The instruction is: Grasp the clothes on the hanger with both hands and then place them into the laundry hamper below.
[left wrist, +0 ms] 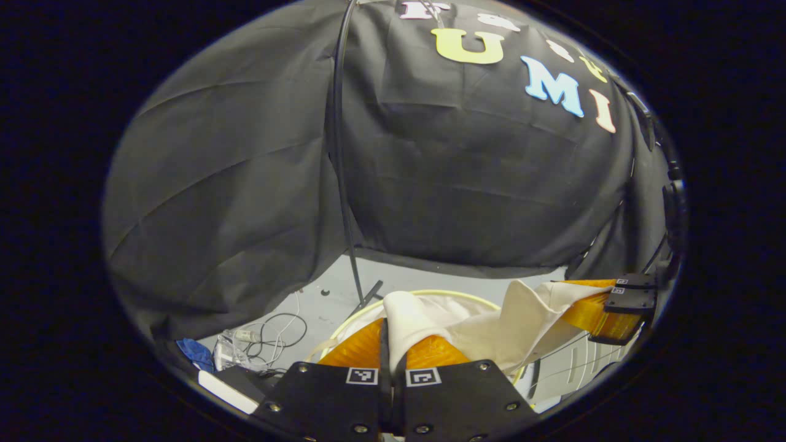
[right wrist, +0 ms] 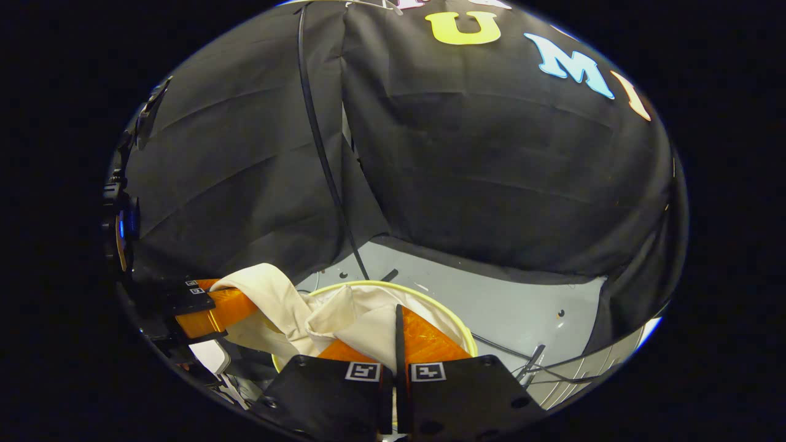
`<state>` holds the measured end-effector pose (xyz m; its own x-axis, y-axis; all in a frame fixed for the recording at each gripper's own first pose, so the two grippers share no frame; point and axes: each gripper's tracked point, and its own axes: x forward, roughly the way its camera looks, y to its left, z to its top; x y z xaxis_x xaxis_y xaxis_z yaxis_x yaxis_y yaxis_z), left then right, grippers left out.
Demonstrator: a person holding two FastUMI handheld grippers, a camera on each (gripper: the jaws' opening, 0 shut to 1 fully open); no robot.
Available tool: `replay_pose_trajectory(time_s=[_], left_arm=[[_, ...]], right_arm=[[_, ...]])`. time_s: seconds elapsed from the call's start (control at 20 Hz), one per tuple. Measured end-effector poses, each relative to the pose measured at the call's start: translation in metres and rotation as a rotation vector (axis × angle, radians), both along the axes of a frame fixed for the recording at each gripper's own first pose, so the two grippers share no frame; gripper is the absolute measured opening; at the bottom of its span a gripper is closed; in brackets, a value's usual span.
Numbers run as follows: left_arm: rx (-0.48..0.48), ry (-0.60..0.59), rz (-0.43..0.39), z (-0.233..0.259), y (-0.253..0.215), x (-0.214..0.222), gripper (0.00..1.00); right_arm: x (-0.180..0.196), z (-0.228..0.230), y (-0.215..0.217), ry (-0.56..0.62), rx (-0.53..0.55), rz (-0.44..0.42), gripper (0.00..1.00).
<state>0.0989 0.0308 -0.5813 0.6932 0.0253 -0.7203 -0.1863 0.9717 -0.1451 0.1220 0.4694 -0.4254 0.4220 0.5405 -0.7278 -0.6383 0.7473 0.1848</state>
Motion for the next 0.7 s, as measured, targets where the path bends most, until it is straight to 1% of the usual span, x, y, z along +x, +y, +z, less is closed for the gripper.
replay_pose_trajectory(time_s=[0.1,0.15,0.2,0.35,0.4,0.5,0.55,0.6,0.7], left_arm=[[-0.018,0.016,-0.022,-0.005,-0.011,0.001,0.02],[-0.022,0.013,-0.036,0.0,-0.014,-0.002,0.1],[-0.015,0.016,-0.044,0.001,-0.013,-0.005,0.28],[0.024,0.001,-0.036,0.014,-0.008,-0.007,0.84],[0.034,0.001,-0.033,0.02,-0.007,-0.01,0.87],[0.045,-0.003,-0.037,0.036,-0.004,-0.012,0.88],[0.05,-0.022,-0.041,0.05,-0.003,-0.011,0.88],[0.055,-0.044,-0.046,0.064,-0.002,-0.009,0.87],[0.06,-0.098,-0.049,0.1,0.0,-0.007,0.87]], right_arm=[[-0.003,-0.003,0.001,0.017,-0.001,-0.002,0.05],[-0.004,-0.002,-0.001,0.019,0.0,-0.002,0.07],[-0.003,0.004,-0.004,0.009,-0.006,-0.007,0.26],[-0.003,0.019,-0.014,-0.011,-0.023,-0.006,0.8],[-0.003,0.024,-0.017,-0.021,-0.034,-0.004,0.98],[-0.004,0.039,-0.023,-0.026,-0.039,-0.001,0.97],[-0.001,0.053,-0.027,-0.04,-0.035,-0.006,0.93],[0.002,0.07,-0.032,-0.058,-0.026,-0.017,0.96],[0.007,0.107,-0.04,-0.098,0.006,-0.043,0.98]])
